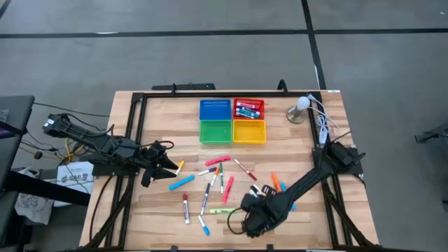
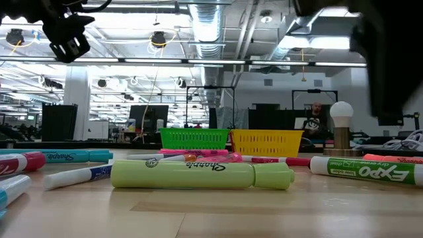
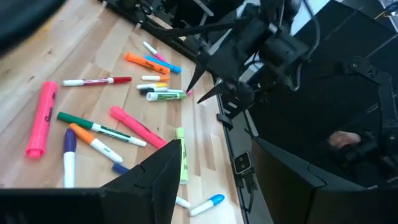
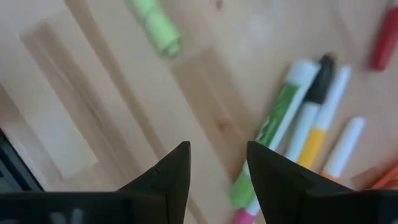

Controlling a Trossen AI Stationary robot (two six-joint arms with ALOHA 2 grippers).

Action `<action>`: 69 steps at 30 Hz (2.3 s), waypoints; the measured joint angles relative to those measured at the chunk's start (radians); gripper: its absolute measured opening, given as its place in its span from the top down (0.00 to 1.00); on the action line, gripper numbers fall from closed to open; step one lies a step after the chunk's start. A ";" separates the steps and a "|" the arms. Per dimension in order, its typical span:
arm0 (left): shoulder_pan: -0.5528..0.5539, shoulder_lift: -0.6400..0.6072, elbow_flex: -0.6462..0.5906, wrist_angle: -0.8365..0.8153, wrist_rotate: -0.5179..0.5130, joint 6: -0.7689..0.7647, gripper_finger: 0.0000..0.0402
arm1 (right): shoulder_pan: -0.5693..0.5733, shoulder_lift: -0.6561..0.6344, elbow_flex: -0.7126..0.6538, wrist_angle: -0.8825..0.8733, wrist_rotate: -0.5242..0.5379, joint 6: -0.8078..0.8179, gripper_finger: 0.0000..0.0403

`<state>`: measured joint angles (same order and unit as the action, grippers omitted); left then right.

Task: Pick & Place Markers
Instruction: Put the green thick dry erase marker into the red bin

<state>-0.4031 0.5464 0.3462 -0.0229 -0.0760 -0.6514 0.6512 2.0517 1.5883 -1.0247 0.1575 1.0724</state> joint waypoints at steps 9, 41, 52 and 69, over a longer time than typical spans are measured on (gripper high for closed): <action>-0.001 0.038 0.000 0.014 -0.001 -0.006 0.52 | 0.020 0.067 -0.002 -0.016 -0.028 -0.002 0.68; -0.001 0.039 0.000 0.024 -0.002 -0.004 0.52 | -0.117 0.058 0.000 0.025 -0.109 -0.007 0.68; 0.000 0.039 0.000 0.030 -0.002 -0.004 0.52 | -0.152 0.063 -0.007 0.041 -0.134 -0.009 0.68; 0.000 0.038 0.000 0.031 -0.002 -0.004 0.52 | -0.187 0.064 -0.009 0.041 -0.315 -0.007 0.68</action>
<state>-0.4034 0.5846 0.3462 0.0086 -0.0776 -0.6556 0.4645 2.1155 1.5791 -0.9836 -0.1576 1.0650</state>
